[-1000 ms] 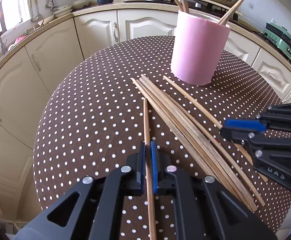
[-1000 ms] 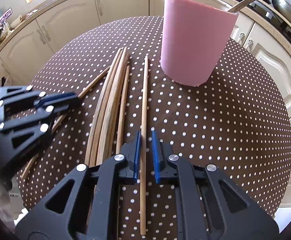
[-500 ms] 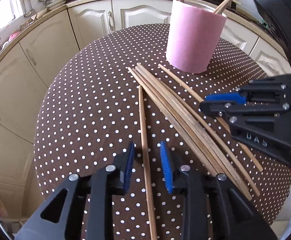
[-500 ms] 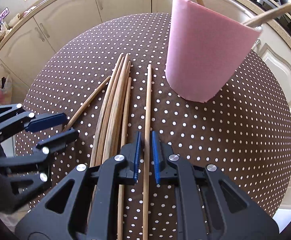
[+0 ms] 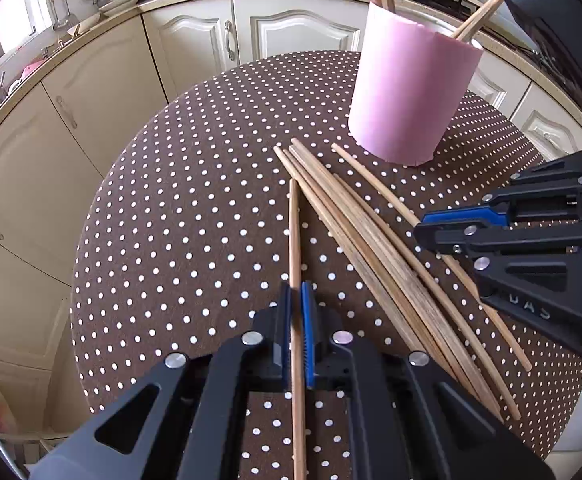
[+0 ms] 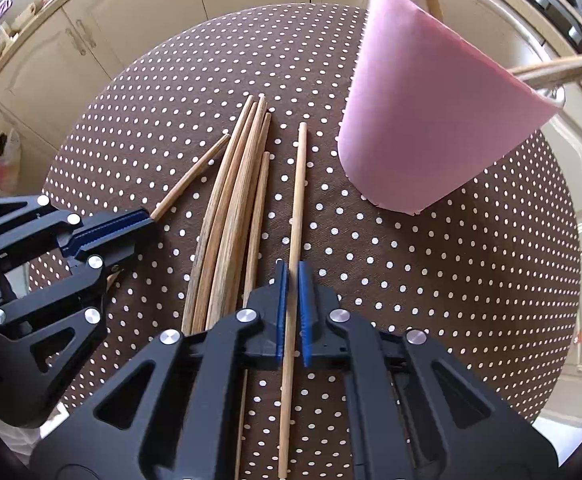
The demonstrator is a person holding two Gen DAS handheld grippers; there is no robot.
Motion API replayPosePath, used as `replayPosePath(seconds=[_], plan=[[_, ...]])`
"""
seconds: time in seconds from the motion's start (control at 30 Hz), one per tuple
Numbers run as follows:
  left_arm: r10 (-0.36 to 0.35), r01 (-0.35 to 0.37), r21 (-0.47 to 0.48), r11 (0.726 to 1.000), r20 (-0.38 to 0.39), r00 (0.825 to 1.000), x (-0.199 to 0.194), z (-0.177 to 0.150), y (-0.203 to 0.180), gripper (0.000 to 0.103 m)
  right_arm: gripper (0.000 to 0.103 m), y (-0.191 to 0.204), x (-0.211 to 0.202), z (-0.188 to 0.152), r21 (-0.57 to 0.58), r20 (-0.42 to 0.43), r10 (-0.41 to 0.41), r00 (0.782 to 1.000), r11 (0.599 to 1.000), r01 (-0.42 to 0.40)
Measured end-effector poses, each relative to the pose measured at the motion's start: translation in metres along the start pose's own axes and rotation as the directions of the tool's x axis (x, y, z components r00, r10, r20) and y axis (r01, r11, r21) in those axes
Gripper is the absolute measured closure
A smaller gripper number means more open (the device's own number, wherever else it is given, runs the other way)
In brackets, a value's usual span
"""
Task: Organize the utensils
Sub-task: 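Lift both held chopsticks upright and carry them over the pink cup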
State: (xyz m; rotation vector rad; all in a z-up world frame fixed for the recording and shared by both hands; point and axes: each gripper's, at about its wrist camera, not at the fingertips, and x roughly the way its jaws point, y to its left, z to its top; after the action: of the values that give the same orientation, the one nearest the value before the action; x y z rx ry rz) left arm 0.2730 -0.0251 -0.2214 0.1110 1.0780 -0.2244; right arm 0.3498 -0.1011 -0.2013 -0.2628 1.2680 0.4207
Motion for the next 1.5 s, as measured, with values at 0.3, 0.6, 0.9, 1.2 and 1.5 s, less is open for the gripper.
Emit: replayPosePath(seconds=[0.3,0.6,0.9,1.2,1.5], plan=[[-0.092,0.096,-0.073,0.993,0.055,0.994,-0.003,0.0,0.018,0.098,0.098,-0.005,-0.004,-0.011,0.044,0.107,0.026,0.994,0.999,-0.031],[-0.143,0.158,-0.082,0.984,0.161,0.977,-0.028,0.002,0.018,0.098,0.098,-0.011,-0.028,-0.027,0.061,0.215,0.085,0.973,0.993,-0.1],[-0.183,0.202,-0.041,0.978,0.276,0.944,-0.058,0.0,0.006,0.098,0.098,-0.033,-0.062,-0.07,0.064,0.36,0.15,0.921,0.981,-0.185],[-0.2,0.207,0.015,0.978,0.344,0.917,-0.081,0.009,-0.013,0.098,0.098,-0.045,-0.099,-0.096,0.054,0.474,0.19,0.86,0.968,-0.244],[-0.228,0.221,0.062,0.973,0.396,0.89,-0.103,0.008,-0.028,0.098,0.097,-0.045,-0.128,-0.108,0.05,0.554,0.213,0.805,0.956,-0.288]])
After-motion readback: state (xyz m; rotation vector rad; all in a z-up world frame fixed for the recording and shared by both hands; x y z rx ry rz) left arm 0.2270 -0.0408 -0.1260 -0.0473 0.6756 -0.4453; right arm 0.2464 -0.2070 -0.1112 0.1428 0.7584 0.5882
